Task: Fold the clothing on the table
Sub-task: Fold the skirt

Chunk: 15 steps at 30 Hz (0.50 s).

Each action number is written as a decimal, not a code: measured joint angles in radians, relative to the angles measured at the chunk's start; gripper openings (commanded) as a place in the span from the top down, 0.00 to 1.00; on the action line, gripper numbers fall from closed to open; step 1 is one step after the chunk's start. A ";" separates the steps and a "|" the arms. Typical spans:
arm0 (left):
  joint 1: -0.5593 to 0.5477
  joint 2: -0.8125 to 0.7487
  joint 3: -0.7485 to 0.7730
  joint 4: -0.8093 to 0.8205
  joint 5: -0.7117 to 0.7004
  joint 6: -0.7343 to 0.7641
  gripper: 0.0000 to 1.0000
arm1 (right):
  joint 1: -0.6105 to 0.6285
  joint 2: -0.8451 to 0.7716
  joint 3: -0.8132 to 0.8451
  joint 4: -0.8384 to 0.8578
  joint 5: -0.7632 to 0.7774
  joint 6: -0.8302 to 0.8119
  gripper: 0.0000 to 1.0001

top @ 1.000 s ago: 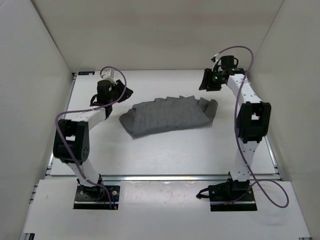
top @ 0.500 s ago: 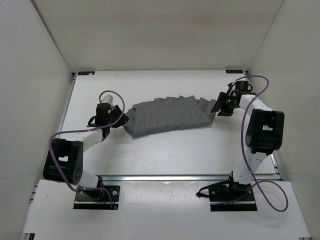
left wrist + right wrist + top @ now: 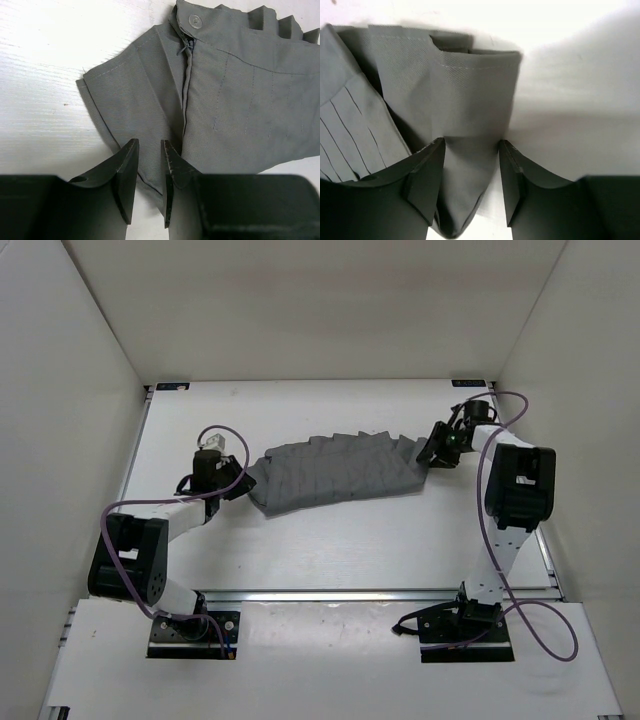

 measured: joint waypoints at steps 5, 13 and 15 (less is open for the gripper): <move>0.006 0.003 -0.001 0.000 -0.004 0.004 0.65 | 0.023 0.039 0.041 0.008 -0.005 -0.008 0.87; 0.003 0.037 -0.001 -0.013 -0.032 0.021 0.57 | 0.028 0.052 0.040 0.005 -0.039 -0.009 1.00; 0.000 0.061 0.002 -0.014 -0.037 0.024 0.55 | 0.028 0.050 0.038 0.004 -0.050 -0.014 1.00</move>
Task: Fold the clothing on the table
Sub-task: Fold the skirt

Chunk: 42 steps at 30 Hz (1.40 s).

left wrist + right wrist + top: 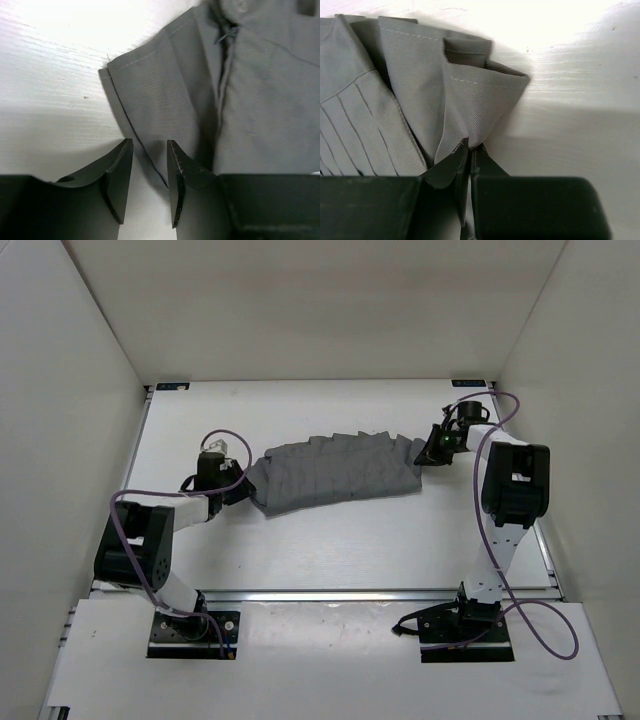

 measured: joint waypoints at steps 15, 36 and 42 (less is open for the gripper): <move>-0.012 0.172 0.160 -0.052 0.011 -0.002 1.00 | 0.154 -0.242 0.028 -0.048 -0.106 -0.070 0.99; -0.006 0.172 0.145 -0.030 0.040 -0.018 1.00 | 0.727 -0.006 0.285 0.138 -0.238 0.074 1.00; -0.003 0.171 0.130 0.000 0.057 -0.031 1.00 | 0.741 0.151 0.388 0.165 -0.294 0.129 1.00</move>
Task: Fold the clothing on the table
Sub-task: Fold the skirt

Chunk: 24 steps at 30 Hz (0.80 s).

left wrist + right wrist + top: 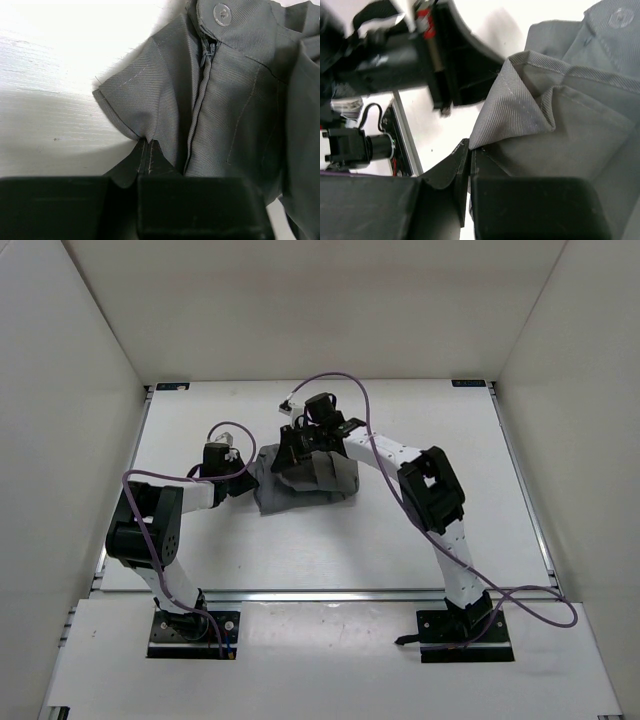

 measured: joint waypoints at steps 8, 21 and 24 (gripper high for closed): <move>0.000 0.000 -0.003 0.003 0.012 -0.006 1.00 | 0.016 0.181 0.193 -0.012 -0.091 0.044 1.00; 0.006 0.000 -0.019 0.031 0.033 -0.016 0.98 | 0.072 0.447 0.621 -0.354 -0.043 -0.031 1.00; 0.006 -0.002 -0.023 0.030 0.044 -0.017 0.95 | 0.079 0.465 0.650 -0.427 0.053 -0.060 1.00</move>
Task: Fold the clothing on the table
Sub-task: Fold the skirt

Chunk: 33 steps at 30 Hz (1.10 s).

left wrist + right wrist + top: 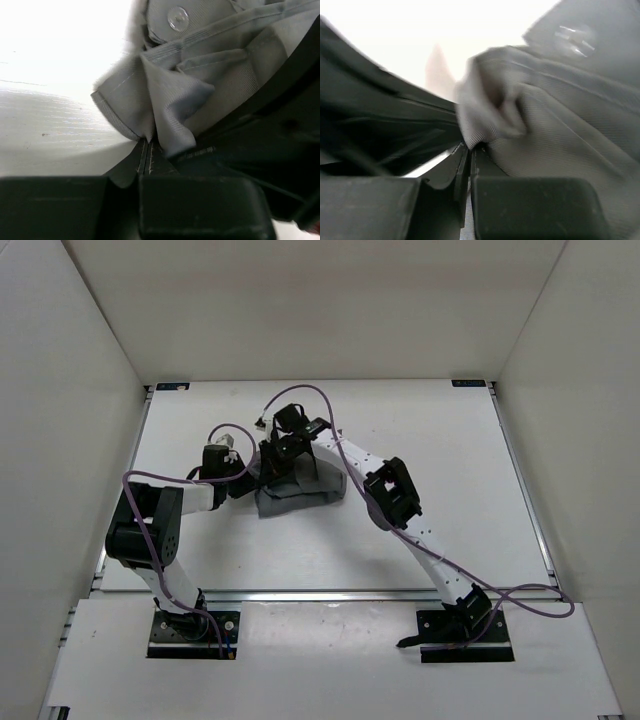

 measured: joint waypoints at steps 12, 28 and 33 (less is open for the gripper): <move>0.000 -0.008 -0.006 0.000 0.017 -0.014 0.73 | 0.063 -0.024 0.054 -0.212 0.448 -0.034 1.00; -0.011 -0.161 -0.014 0.053 0.195 -0.074 0.74 | -0.204 -0.441 -0.614 -0.234 0.917 -0.042 1.00; -0.022 -0.250 -0.014 0.048 0.187 -0.074 0.74 | -0.145 -0.332 -0.439 -0.298 0.916 -0.055 1.00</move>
